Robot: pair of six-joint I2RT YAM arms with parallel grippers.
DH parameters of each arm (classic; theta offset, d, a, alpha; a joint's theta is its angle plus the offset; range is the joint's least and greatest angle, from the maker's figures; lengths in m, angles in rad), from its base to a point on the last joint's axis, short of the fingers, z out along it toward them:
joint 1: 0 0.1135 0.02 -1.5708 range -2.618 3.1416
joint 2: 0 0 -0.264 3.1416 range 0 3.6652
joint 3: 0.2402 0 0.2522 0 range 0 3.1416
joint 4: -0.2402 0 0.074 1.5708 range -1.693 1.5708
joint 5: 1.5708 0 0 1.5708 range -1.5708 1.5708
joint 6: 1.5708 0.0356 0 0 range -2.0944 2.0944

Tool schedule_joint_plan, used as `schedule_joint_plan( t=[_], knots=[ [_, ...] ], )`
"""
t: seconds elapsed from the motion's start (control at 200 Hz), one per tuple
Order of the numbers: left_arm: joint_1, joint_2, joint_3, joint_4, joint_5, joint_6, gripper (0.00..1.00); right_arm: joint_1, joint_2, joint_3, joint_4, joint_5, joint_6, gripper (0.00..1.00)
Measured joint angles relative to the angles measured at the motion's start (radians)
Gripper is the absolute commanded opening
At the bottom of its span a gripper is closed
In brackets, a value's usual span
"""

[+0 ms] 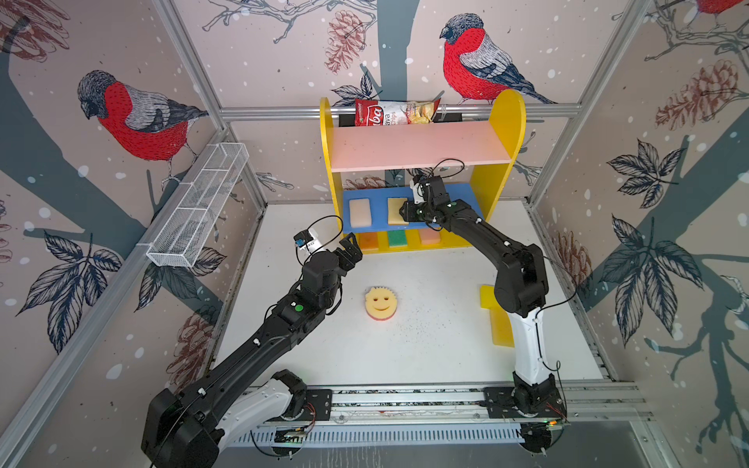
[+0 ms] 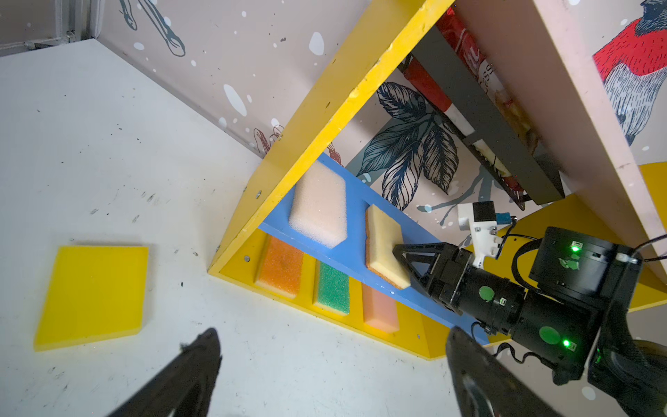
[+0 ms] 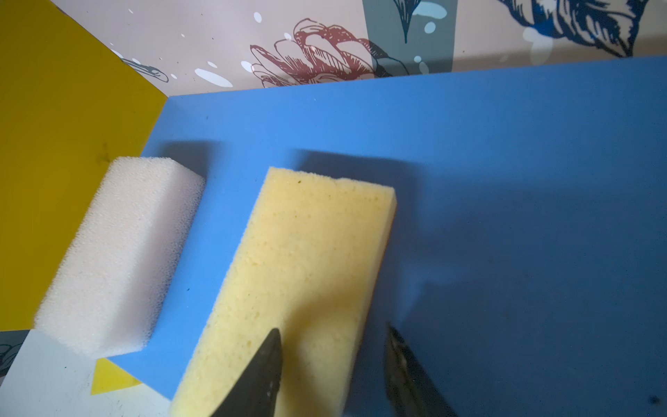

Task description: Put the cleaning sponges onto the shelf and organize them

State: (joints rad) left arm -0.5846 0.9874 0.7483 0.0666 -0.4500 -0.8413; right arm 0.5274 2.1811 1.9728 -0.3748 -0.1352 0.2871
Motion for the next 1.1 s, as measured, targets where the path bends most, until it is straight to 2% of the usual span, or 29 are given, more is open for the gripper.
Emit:
schedule_joint_plan(
  t=[0.335,0.495,0.72,0.846,1.101],
  knots=[
    [0.000,0.007,-0.002,0.000,0.000,0.000,0.96,0.001,0.000,0.014,-0.002,-0.001,-0.001,0.48],
    [0.000,0.008,-0.002,0.000,0.000,0.000,0.96,0.004,0.000,-0.005,-0.002,0.000,0.000,0.56],
    [0.000,0.037,-0.003,0.003,0.004,-0.009,0.96,0.004,-0.001,-0.009,0.000,0.000,0.000,0.58],
    [0.000,0.049,-0.003,0.004,0.005,-0.016,0.96,0.004,-0.006,-0.010,0.001,0.000,-0.003,0.46],
    [0.000,0.058,-0.003,0.011,0.013,-0.017,0.96,0.002,-0.002,0.001,0.001,0.000,-0.014,0.38]
  ],
)
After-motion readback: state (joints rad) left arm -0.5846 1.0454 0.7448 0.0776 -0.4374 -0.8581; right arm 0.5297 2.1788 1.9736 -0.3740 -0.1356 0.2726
